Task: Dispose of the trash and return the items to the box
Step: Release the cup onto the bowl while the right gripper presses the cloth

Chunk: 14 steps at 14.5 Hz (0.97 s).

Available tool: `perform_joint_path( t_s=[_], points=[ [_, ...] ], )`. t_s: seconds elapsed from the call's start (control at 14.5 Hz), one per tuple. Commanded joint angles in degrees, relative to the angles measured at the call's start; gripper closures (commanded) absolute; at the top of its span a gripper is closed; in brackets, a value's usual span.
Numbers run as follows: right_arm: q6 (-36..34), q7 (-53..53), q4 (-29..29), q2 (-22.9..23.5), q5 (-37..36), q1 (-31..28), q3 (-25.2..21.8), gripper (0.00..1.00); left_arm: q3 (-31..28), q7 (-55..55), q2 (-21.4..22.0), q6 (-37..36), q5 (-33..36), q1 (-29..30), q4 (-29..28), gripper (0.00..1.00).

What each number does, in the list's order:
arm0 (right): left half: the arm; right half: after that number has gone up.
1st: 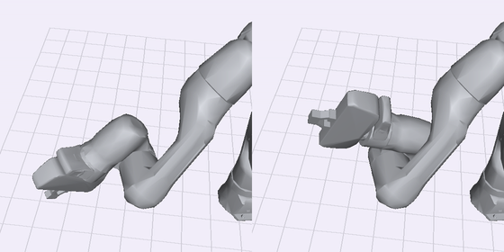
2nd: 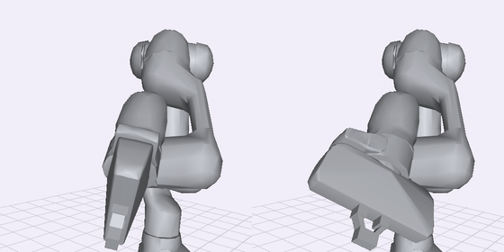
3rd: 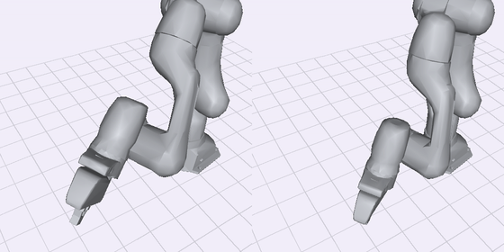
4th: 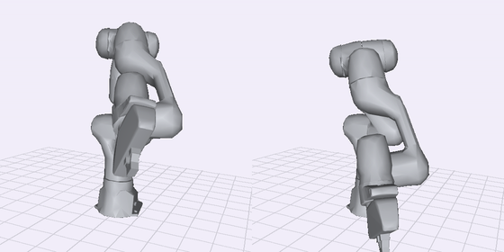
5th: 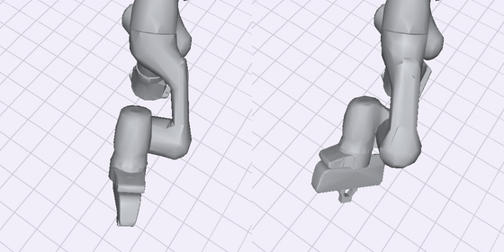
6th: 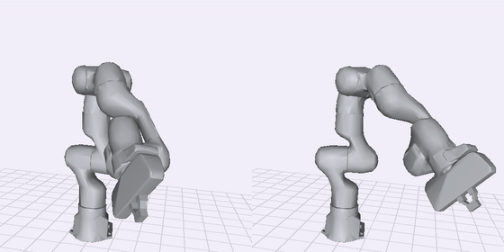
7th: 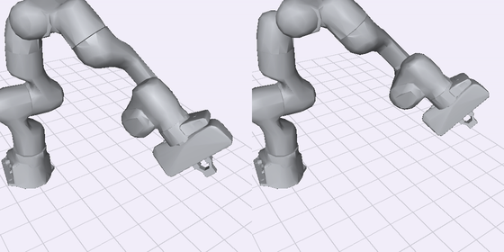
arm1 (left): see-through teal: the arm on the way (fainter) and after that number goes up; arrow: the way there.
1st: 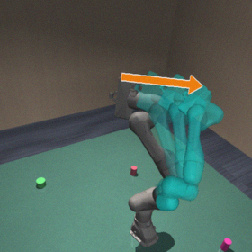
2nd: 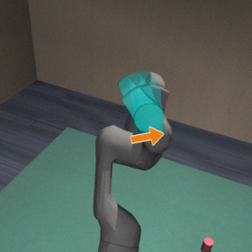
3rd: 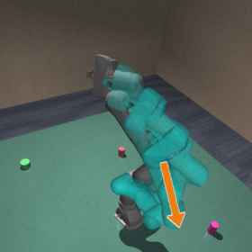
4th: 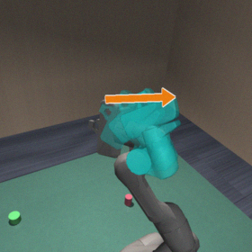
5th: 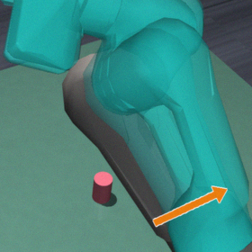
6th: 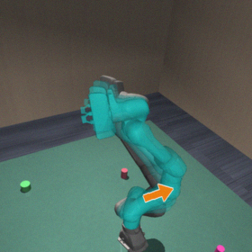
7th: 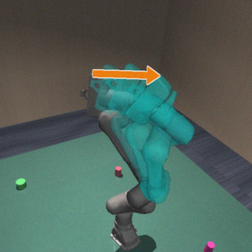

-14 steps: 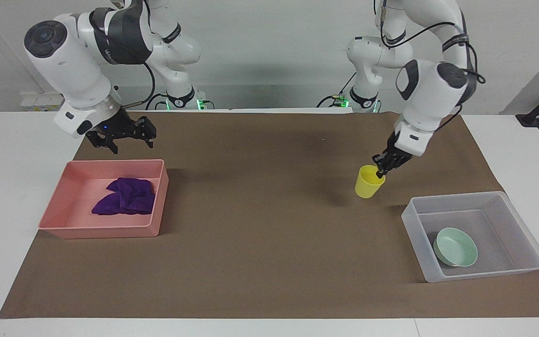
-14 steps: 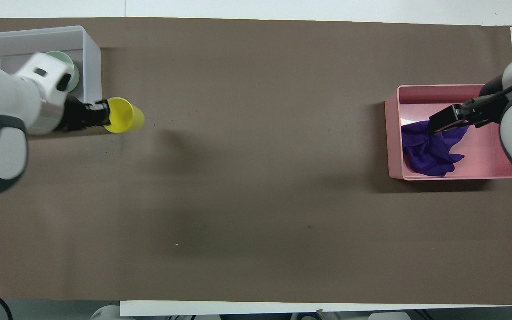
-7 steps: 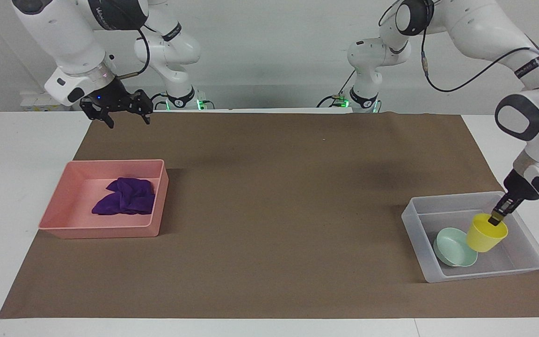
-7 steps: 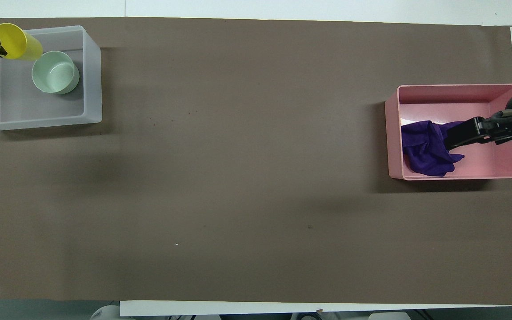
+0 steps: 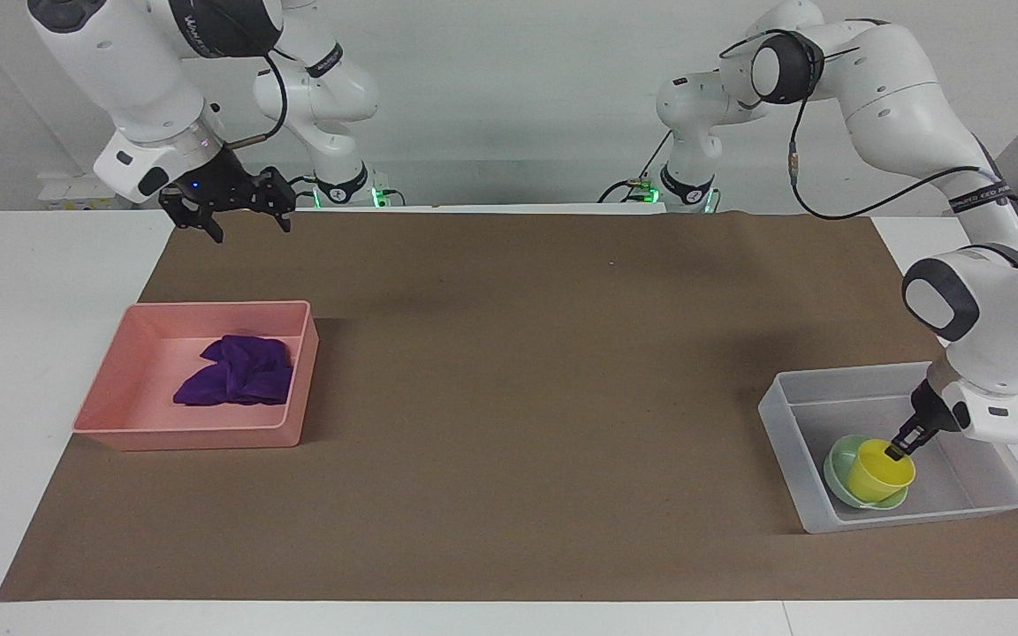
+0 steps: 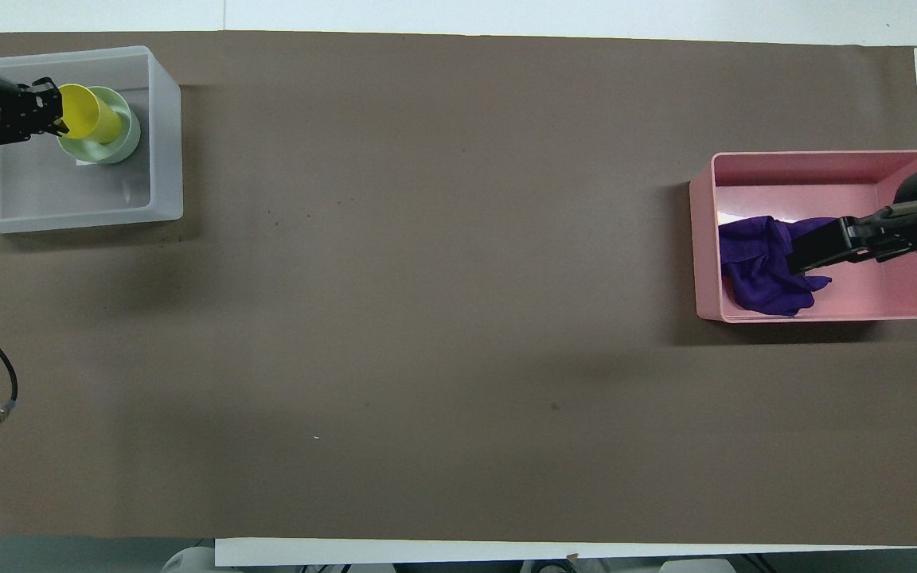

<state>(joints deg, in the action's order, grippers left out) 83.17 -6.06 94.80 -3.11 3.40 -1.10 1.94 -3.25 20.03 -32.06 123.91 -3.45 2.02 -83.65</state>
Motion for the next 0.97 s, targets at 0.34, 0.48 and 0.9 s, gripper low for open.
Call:
perform_joint_path(
  t_s=[0.34, 0.48, 0.9],
  points=[
    [0.23, -0.71, 3.46, -2.34, 0.30, -0.66, 0.34, 0.00, 0.00, -4.11, 12.17, -12.42, 1.17, -0.35, -2.75, 0.00],
    [0.23, -0.71, 3.72, -2.69, -0.06, -1.09, 0.34, 0.00, 0.18, -9.28, 16.92, -20.77, 1.08, -1.40, -2.92, 0.00],
    [0.50, -0.89, 3.90, -2.78, -1.46, -1.27, 0.25, 0.00, 0.79, -17.02, 36.19, -26.26, 1.08, -7.38, -16.37, 0.00]
  ],
)
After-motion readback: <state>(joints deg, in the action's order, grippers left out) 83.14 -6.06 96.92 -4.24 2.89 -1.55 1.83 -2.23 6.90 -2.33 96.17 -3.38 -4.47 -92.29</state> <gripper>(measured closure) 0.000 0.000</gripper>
